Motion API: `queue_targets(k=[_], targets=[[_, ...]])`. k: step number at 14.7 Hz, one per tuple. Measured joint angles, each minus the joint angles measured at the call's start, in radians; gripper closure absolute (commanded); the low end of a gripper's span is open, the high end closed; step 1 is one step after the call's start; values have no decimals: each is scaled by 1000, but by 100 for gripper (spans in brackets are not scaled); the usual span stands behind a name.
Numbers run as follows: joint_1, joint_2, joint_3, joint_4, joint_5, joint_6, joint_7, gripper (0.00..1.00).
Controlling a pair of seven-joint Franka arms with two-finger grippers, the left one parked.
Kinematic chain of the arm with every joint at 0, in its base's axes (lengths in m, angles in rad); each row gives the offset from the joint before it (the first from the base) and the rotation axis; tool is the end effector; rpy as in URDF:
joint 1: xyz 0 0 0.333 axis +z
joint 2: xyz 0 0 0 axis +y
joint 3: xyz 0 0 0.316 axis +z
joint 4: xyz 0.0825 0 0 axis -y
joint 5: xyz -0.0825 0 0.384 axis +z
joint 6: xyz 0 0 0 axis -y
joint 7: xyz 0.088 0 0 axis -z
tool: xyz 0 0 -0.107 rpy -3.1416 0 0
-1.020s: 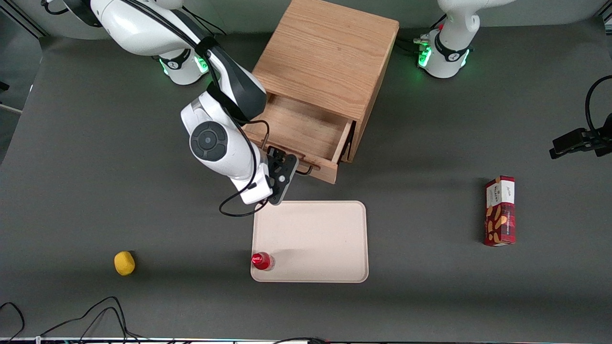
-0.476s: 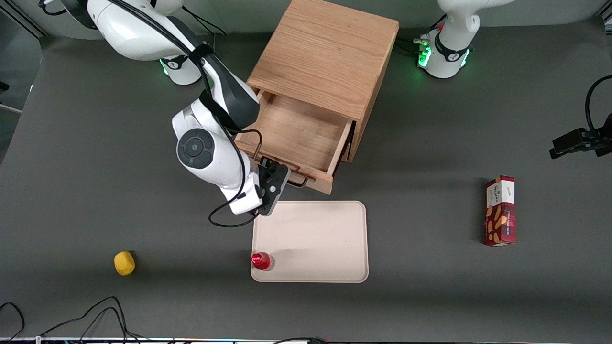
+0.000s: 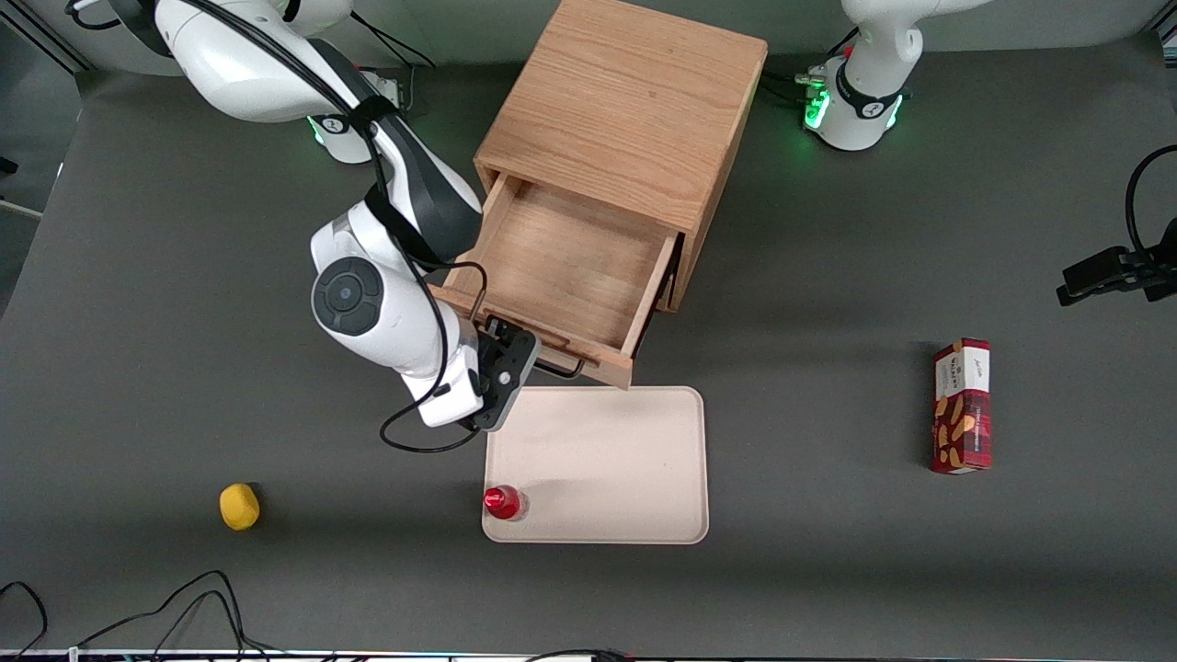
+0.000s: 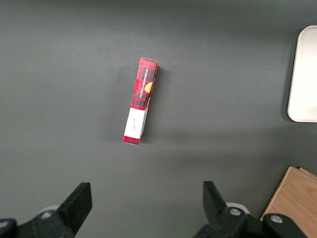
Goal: Open upper drawer
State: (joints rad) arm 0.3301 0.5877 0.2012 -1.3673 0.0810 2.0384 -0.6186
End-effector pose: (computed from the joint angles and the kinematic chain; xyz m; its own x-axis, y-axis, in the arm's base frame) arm 0.6395 0.3457 0.3906 0.4731 0.8628 0.1780 0.8810 -0.4623 -0.1007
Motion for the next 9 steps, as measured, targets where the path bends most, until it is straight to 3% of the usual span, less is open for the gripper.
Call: queue_targets(k=[9], targets=[[-10,22,-13,22,0,40,-15,0]])
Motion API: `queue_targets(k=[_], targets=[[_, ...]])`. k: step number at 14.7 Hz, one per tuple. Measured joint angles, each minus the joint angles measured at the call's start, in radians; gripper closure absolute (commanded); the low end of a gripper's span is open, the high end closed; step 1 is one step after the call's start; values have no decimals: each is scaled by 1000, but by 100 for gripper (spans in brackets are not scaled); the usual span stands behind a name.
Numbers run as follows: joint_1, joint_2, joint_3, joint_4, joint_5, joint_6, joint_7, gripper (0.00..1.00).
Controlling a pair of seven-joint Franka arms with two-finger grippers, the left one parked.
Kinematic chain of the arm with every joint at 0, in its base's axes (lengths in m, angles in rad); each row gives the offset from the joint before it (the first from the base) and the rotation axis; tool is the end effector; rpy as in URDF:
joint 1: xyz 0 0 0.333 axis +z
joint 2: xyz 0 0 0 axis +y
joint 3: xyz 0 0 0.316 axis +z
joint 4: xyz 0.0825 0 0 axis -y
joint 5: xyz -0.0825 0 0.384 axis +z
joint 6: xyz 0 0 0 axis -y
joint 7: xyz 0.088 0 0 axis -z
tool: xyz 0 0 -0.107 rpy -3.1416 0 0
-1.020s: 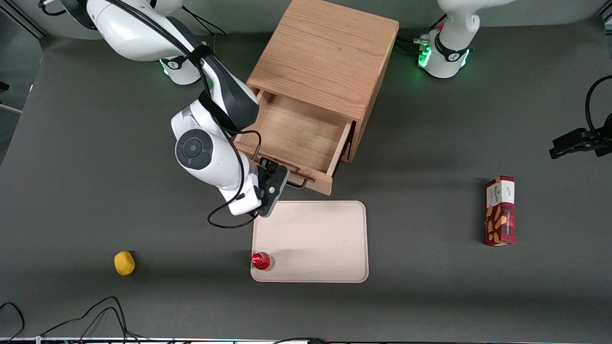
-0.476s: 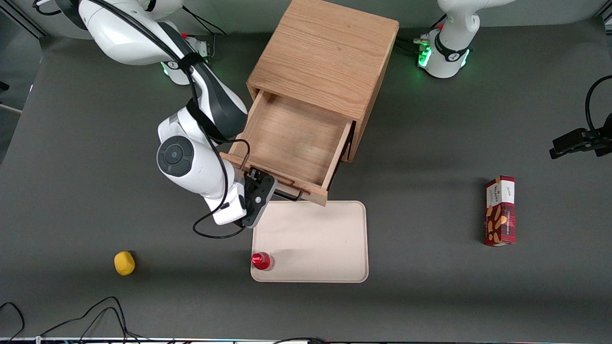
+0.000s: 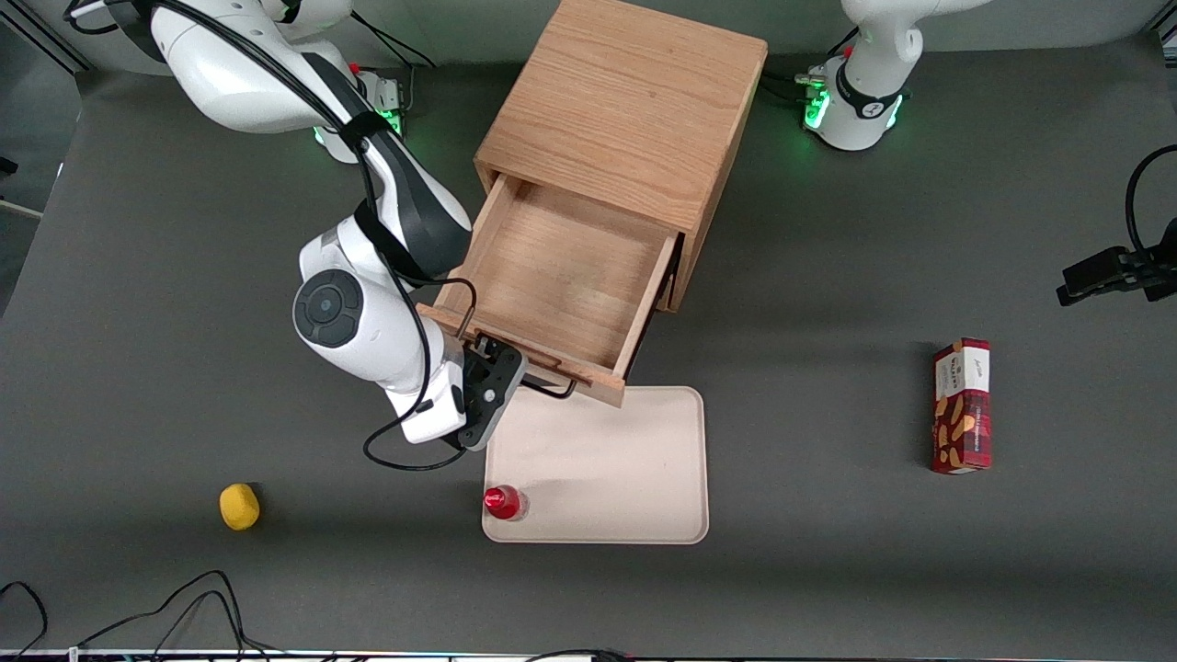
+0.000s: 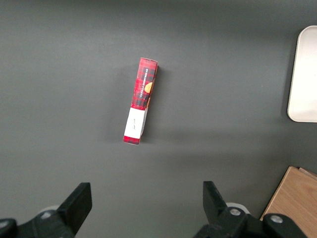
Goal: Open upper drawer
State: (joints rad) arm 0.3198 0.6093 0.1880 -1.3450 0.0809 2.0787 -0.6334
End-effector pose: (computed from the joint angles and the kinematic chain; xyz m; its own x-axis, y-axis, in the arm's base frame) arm 0.6553 0.3345 0.3889 0.4795 0.8523 0.2088 0.8767 -0.4757 -0.0717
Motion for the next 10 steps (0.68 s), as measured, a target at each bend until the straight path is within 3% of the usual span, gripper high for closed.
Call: queue_targets(k=[10], targets=[[-7,0,-1,15,20,0,-2,0]])
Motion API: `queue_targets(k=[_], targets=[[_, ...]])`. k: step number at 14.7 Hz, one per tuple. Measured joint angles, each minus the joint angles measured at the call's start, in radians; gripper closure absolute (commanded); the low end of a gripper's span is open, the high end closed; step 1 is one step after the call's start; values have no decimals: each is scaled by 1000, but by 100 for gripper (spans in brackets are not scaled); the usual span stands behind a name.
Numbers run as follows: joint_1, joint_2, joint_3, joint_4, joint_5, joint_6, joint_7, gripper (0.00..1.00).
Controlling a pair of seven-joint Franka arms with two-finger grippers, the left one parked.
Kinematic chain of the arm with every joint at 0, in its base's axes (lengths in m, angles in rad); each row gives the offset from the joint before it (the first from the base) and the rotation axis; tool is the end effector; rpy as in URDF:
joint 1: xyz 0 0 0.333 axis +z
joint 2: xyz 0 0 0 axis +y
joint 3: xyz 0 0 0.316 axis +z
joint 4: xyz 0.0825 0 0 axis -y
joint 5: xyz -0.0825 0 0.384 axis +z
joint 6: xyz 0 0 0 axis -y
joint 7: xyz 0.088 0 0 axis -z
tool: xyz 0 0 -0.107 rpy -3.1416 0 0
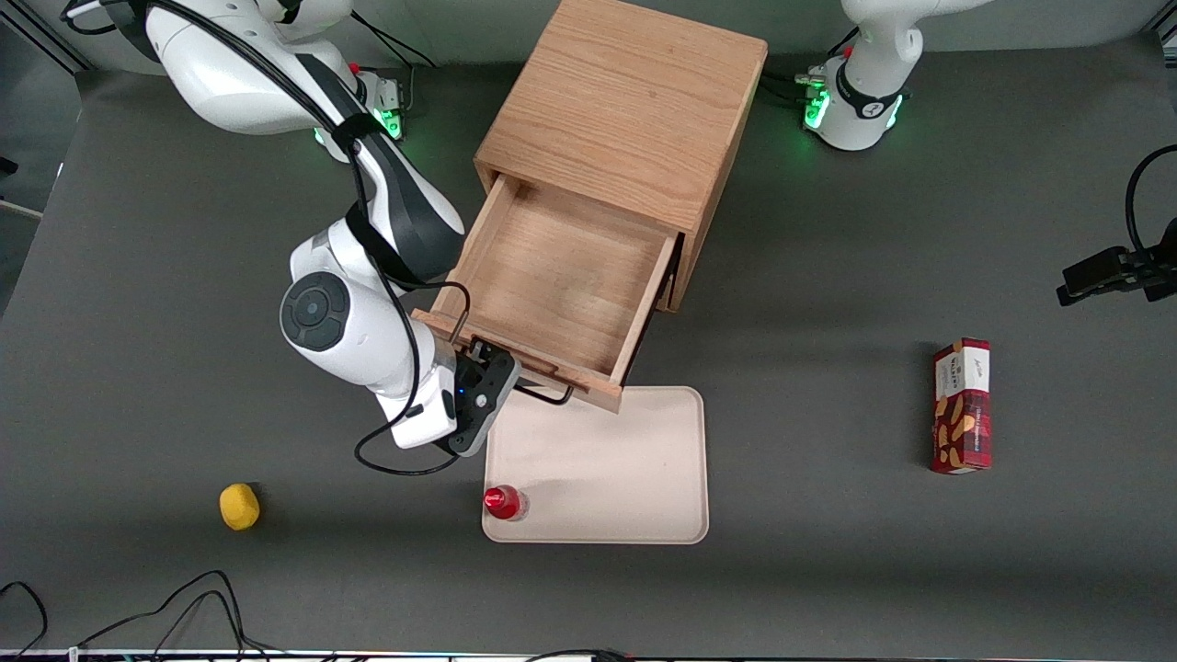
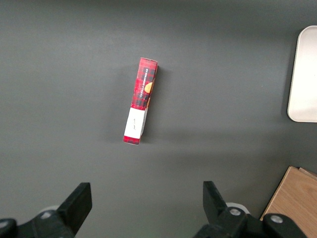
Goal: Open upper drawer
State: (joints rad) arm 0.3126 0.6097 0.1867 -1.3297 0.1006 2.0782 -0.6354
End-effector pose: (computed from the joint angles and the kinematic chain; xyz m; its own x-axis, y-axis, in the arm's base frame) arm 0.6600 0.3303 0.3961 0.4911 0.8403 0.2294 0.8699 -0.4870 -0.0783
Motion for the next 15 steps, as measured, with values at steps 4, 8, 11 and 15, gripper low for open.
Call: queue_targets(k=[4,8,11,15], targets=[[0,0,0,22,35,-12,0,0],[-14,-31,-1,76,91,-86,9,0],[-61,-137,-13,81,107,-122,118,0],[-148,-292,-21,24,117,-232,328,0]])
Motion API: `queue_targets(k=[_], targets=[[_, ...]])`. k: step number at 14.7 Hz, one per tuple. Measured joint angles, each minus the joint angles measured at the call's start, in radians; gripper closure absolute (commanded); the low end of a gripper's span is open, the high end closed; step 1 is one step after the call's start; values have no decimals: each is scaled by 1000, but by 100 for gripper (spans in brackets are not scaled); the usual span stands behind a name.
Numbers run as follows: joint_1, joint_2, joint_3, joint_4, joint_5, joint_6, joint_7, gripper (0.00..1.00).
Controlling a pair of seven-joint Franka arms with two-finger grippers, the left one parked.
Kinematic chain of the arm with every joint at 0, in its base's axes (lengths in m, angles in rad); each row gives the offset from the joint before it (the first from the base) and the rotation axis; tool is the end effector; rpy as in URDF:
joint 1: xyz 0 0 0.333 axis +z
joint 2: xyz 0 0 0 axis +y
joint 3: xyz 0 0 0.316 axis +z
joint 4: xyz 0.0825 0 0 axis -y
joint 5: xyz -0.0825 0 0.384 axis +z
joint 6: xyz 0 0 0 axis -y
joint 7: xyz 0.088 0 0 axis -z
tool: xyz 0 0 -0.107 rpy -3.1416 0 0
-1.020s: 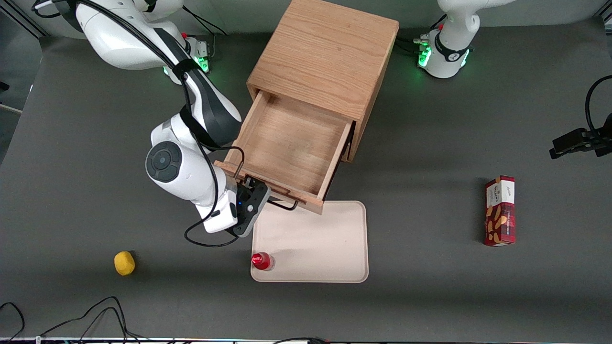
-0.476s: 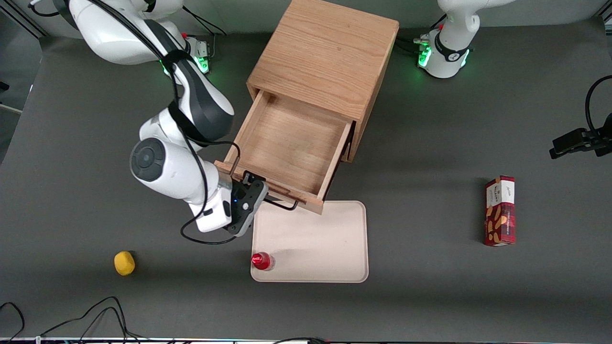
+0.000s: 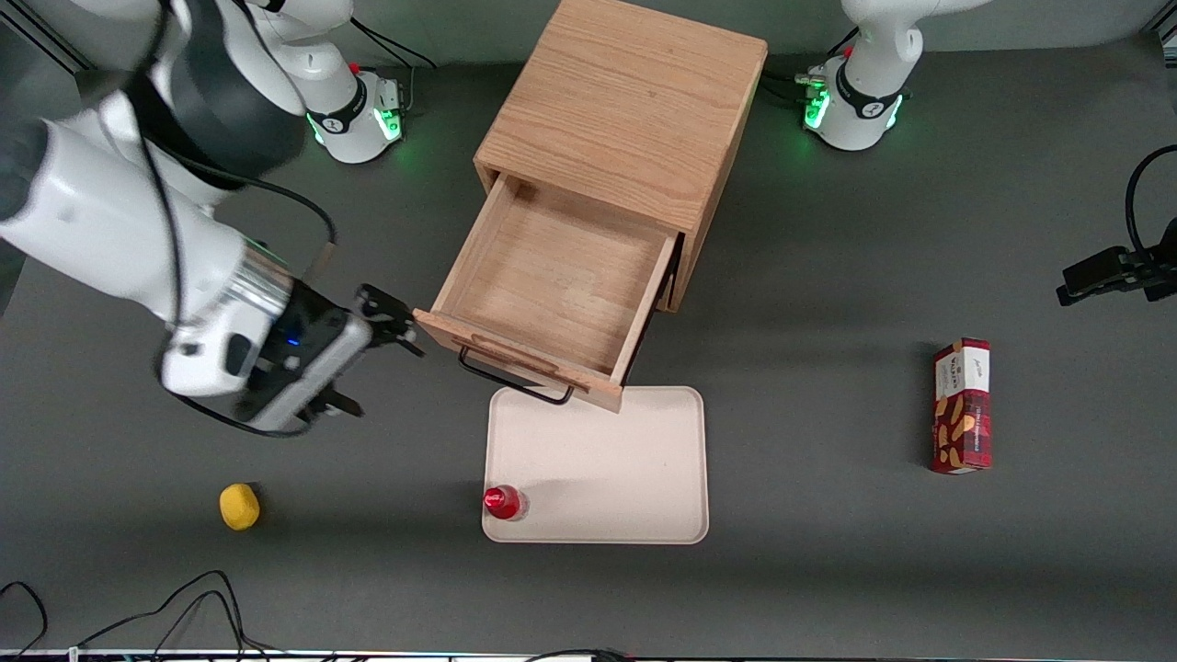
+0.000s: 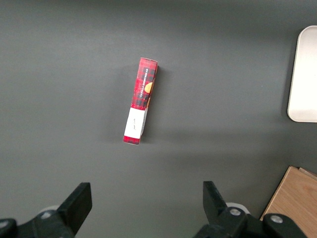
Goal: Open upper drawer
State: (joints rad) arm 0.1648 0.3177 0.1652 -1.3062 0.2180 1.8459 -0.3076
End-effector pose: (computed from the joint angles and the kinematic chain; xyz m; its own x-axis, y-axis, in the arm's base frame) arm 0.6376 0.2167 0.5896 0.8126 0.5085 0.2848 0.5676 -0.8015 -0.1885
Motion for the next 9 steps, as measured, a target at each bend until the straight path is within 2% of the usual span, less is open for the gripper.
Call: queue_targets(k=[4,6,9], targets=[[-128,-150,-11,-156,-13,-105,162,0],[-199,-221,-14,-247,-87,-129,283,0],[-240,-285,-14,-333,-176,-174,466,0]])
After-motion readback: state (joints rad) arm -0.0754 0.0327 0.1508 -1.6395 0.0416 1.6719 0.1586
